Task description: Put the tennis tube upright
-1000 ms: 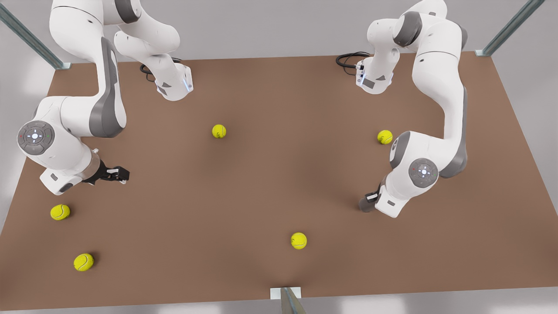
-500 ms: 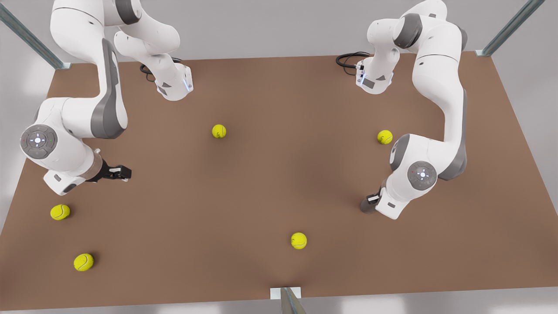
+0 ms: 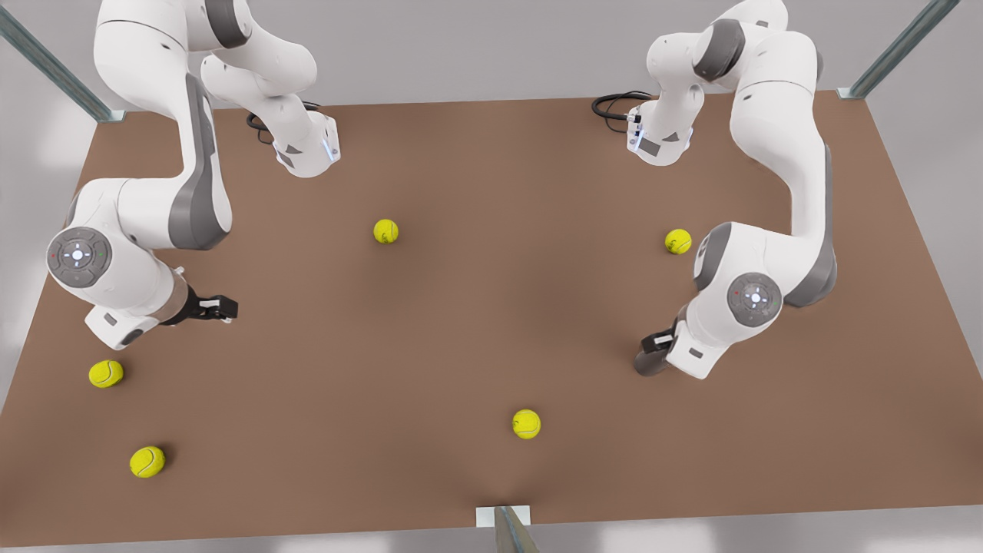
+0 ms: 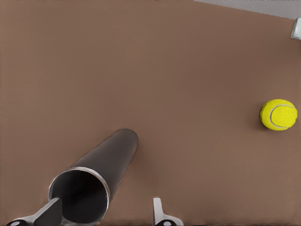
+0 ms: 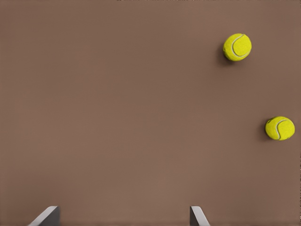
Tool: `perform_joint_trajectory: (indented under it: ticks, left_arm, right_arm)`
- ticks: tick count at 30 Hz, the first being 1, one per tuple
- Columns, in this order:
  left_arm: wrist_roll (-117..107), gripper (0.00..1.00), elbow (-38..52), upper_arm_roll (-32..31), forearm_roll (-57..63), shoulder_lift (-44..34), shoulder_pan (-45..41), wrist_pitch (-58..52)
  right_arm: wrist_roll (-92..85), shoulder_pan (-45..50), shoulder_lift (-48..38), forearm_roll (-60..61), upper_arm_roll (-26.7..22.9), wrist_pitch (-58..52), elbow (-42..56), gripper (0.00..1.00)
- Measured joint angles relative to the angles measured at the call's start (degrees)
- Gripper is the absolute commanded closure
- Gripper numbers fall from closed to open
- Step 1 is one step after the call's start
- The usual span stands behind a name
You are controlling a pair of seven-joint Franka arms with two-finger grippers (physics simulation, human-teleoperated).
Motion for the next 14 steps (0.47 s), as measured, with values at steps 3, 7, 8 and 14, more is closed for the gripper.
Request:
perform_joint_trajectory:
  ticks: [3, 7, 8, 14]
  left_arm:
    - [4.7, 0.0, 4.3, -0.3, -0.3, -5.2, 0.5, -6.1]
    - [29.2, 0.0, -1.1, 10.0, -1.5, -16.2, 3.2, -15.4]
    - [29.5, 0.0, -15.8, 11.4, -3.1, -25.3, 3.7, -5.6]
    - [29.3, 0.0, -21.6, 10.9, -6.7, -29.1, 3.5, -2.5]
  right_arm:
    - [0.0, 0.0, 0.1, 0.0, 0.0, 0.1, 0.0, 0.0]
    - [0.0, 0.1, 0.5, 0.1, 0.0, 0.1, 0.0, 0.0]
    - [0.0, 0.0, 0.6, 0.1, 0.0, 0.1, 0.2, 0.0]
    - [-0.1, -0.1, 0.8, 0.0, 0.0, 0.1, 0.8, 0.0]
